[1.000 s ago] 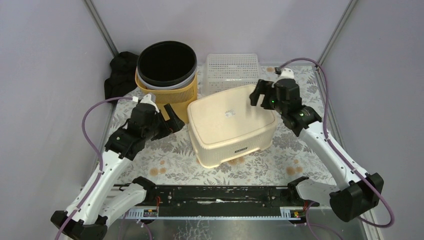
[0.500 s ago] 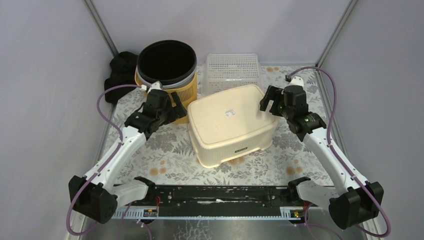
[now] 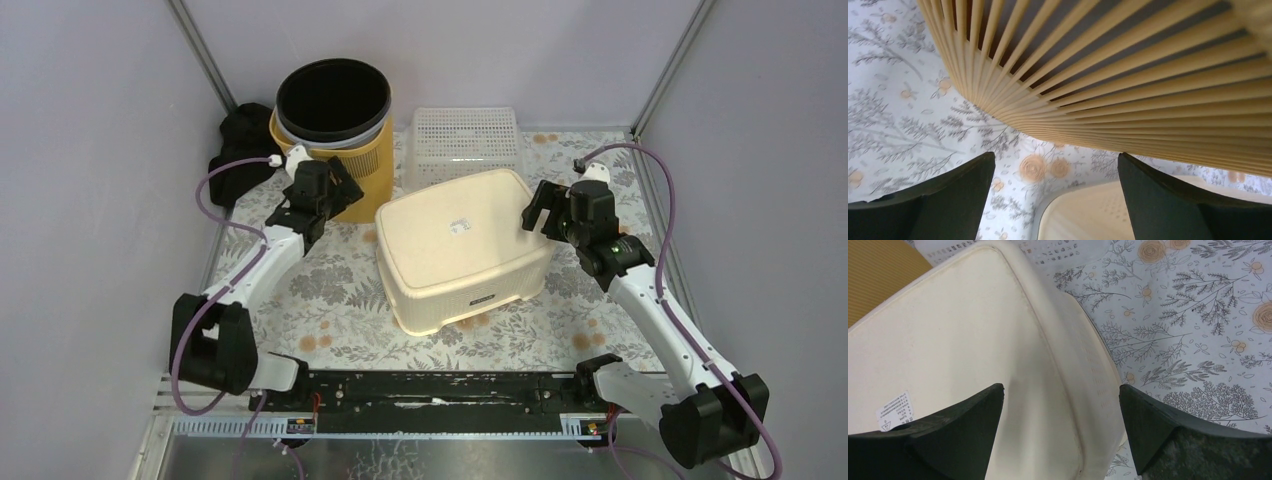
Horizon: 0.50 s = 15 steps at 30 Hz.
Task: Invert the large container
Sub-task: Move the container to the center of the board.
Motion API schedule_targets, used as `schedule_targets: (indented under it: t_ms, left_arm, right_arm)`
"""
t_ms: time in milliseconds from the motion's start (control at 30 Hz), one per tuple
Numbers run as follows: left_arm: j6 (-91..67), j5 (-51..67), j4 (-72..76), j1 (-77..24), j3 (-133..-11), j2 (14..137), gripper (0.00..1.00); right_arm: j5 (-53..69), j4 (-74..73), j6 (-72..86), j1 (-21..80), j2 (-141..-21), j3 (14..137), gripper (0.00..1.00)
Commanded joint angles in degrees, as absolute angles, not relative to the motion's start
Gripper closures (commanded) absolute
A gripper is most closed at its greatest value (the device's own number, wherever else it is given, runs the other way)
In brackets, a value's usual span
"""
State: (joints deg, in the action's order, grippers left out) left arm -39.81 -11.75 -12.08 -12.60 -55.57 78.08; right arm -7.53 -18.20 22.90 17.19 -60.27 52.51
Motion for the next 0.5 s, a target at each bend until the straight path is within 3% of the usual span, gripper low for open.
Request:
schedule_targets:
  t_ms: [0,200,467]
  left_arm:
    - [-39.7,-11.0,-8.1,-11.6,-55.4,85.4,0.0]
    - [-40.1,-6.6,-6.6,-8.9,-56.7,87.7,0.0]
    - [-40.8,-2.3,-18.2,-10.4,-54.9,70.9,0.0]
  right_arm:
    - [-6.8,-17.8,23.2,16.9,-58.3,51.7,0.07]
    - [-7.5,-19.3,22.4,16.9,-57.9,52.2,0.07]
    - [-7.0,-19.0,23.0,16.8,-57.8,53.3,0.07]
